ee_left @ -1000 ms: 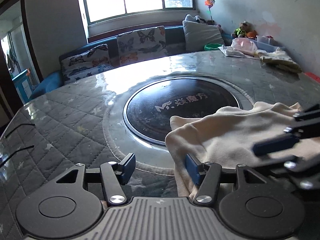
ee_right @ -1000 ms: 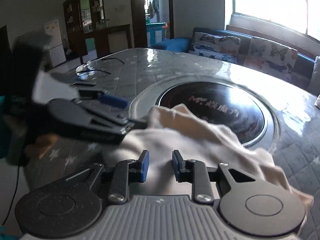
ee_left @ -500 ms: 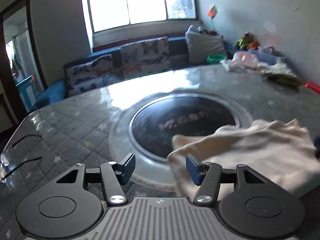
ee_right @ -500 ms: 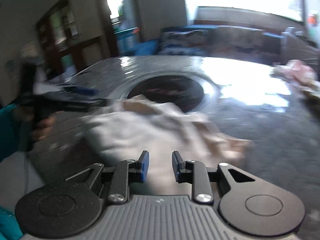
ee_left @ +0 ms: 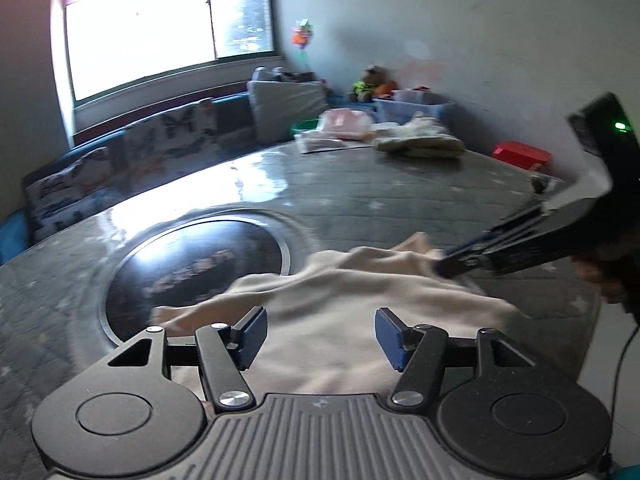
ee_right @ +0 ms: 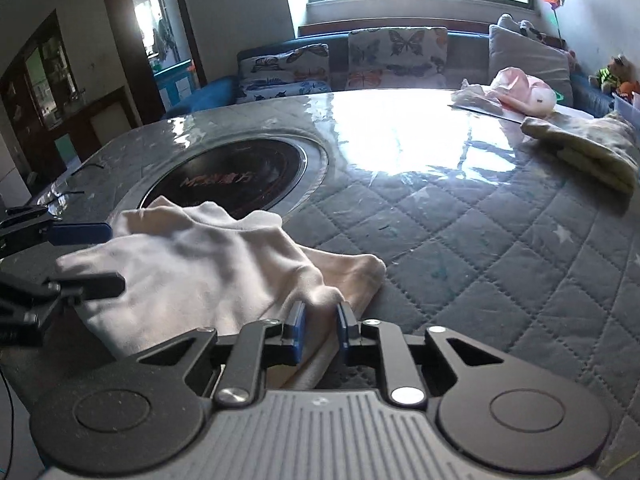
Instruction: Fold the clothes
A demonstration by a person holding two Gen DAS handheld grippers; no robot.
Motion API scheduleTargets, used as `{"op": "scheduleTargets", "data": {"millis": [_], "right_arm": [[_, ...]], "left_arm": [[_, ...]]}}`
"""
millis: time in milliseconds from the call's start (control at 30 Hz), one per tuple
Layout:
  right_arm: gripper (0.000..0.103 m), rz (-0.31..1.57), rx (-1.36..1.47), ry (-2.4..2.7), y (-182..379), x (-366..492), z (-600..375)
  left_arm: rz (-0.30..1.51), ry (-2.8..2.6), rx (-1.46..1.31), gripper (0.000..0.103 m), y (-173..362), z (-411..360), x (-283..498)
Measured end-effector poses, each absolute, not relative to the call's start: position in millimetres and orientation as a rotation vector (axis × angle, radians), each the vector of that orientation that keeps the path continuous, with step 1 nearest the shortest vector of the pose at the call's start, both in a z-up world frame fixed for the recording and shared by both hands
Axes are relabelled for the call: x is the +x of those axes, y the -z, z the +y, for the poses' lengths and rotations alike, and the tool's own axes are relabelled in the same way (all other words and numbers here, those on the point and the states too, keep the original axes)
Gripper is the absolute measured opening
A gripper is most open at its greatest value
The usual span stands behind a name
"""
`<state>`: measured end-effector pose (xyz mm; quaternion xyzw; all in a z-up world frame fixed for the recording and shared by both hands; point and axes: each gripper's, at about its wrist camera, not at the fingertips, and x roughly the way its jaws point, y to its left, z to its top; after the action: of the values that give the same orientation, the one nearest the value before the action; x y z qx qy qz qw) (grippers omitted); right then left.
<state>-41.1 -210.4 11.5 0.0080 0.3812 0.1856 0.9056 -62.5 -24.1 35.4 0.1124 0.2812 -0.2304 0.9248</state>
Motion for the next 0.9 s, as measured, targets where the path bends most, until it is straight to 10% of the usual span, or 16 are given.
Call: {"op": "scheduleTargets", "data": {"millis": [900], "right_arm": [[0.005,0.694,-0.095,-0.478,-15,-22,-160]], "left_arm": [[0.662,0.378,0.179,0.067,-25,0,-25]]}}
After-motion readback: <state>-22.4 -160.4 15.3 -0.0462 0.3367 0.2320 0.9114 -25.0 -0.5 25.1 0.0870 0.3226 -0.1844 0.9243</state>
